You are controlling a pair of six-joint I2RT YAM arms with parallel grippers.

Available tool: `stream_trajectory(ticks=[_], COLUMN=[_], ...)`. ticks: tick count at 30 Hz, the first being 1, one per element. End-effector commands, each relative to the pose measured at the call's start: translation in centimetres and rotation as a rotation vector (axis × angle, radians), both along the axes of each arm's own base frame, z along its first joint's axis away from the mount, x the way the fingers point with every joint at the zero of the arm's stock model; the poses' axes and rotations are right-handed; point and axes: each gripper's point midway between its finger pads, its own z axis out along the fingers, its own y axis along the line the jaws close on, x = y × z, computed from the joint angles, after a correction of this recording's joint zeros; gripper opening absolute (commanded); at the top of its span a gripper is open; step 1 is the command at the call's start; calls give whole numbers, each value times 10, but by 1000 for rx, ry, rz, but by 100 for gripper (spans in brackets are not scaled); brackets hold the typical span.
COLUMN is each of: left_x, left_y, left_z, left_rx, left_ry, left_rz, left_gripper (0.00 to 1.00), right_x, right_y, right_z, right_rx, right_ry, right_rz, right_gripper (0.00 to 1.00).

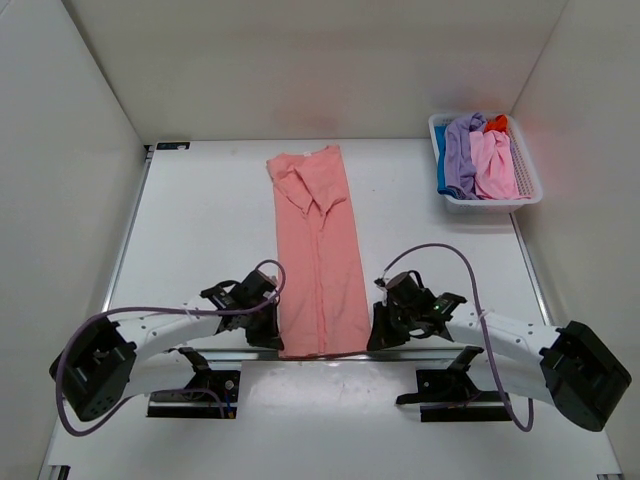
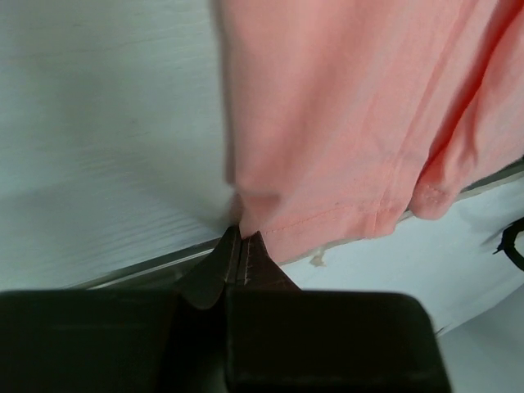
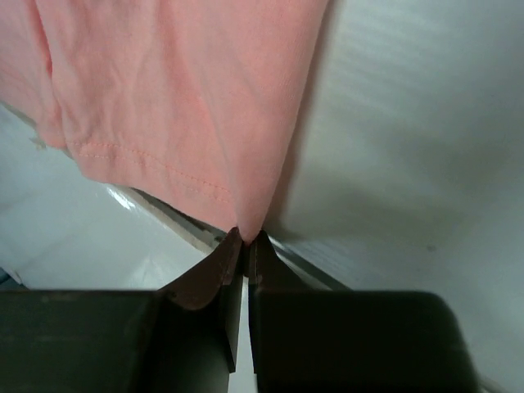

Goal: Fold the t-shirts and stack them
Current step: Grab the bottom of the folded rectangular tshirt with both arms, then fold the folded rectangular tshirt in 1/3 of the way

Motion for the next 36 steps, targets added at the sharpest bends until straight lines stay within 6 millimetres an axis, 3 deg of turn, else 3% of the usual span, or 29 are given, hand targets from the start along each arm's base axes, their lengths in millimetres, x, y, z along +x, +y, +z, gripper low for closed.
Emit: stream_trajectory(ticks=[1, 5, 10, 14, 17, 18, 20, 22, 23, 25, 27, 29, 30, 31, 36], left_x=[-6, 10, 42, 81, 120, 139, 162, 190, 204, 217, 233, 246, 251, 258, 292], left_y=[15, 4, -7, -11, -9, -3, 2, 3, 5, 4, 3, 6, 7, 5, 7], left_z=[-2, 19, 51, 80, 97, 101, 91, 91, 88, 79, 74, 65, 62, 62, 63], left_rx=[34, -10, -88, -158, -208, -209, -185, -177, -173, -172, -178, -179, -184, -197, -213], left_ry=[9, -12, -35, -72, -104, -123, -96, -107, -111, -99, -107, -93, -91, -101, -114], left_rz=[-5, -12, -1, 12, 27, 39, 53, 59, 67, 77, 92, 133, 140, 148, 184], left_gripper=[0, 0, 0, 0, 0, 0, 0, 1, 1, 1, 0, 0, 0, 0, 6], right_x=[-18, -10, 21, 71, 123, 139, 170, 201, 208, 234, 251, 273, 277, 287, 317], right_y=[-9, 2, 12, 18, 14, 17, 14, 16, 14, 15, 14, 16, 16, 16, 19], right_z=[1, 16, 38, 72, 84, 97, 93, 103, 92, 93, 80, 85, 73, 82, 73], right_rx=[2, 31, 33, 54, 49, 59, 40, 45, 32, 38, 28, 35, 24, 32, 27], right_ry=[58, 58, 36, -48, -72, -115, -113, -158, -137, -169, -160, -194, -173, -200, -194], right_rz=[39, 74, 92, 108, 73, 83, 56, 50, 46, 39, 33, 30, 36, 34, 41], right_gripper=[0, 0, 0, 0, 0, 0, 0, 0, 0, 0, 0, 0, 0, 1, 0])
